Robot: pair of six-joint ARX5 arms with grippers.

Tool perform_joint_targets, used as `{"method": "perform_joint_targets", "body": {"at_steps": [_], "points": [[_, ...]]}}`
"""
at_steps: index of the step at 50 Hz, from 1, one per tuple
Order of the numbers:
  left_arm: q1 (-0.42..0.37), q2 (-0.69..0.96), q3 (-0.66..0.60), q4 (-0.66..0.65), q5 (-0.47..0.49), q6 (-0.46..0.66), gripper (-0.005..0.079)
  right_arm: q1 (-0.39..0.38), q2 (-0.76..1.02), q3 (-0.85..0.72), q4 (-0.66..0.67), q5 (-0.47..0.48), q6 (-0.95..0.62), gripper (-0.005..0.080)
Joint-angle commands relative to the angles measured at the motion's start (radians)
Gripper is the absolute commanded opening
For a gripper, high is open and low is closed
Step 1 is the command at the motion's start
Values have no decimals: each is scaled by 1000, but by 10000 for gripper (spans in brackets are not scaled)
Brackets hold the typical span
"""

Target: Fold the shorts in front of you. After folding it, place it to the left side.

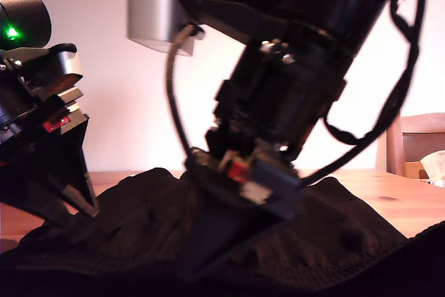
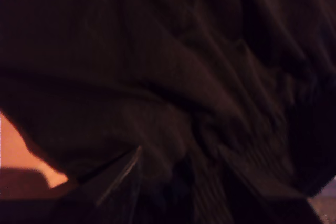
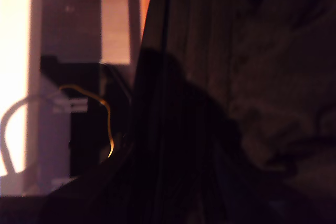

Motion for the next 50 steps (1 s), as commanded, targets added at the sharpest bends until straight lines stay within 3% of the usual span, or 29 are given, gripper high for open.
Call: {"method": "perform_joint_targets", "body": {"at_steps": [1, 8, 16, 22, 28, 37, 50], "points": [[-4, -3, 5, 0, 2, 5, 407, 1, 44, 1, 3, -2, 4, 438], [-4, -3, 5, -4, 2, 5, 407, 1, 72, 1, 29, 21, 4, 433], [-4, -3, 5, -6, 3, 5, 407, 0, 75, 1, 67, 39, 3, 334], [-4, -3, 5, -10, 3, 5, 407, 0, 75, 2, 67, 58, 2, 197], [-4, -3, 5, -10, 2, 5, 407, 0, 75, 5, 67, 58, 0, -19], [-4, -3, 5, -9, 2, 6, 407, 6, 74, 63, 35, 126, 0, -11], [-4, -3, 5, -1, -22, 32, 407, 6, 74, 220, -138, 194, 1, -11]]}}
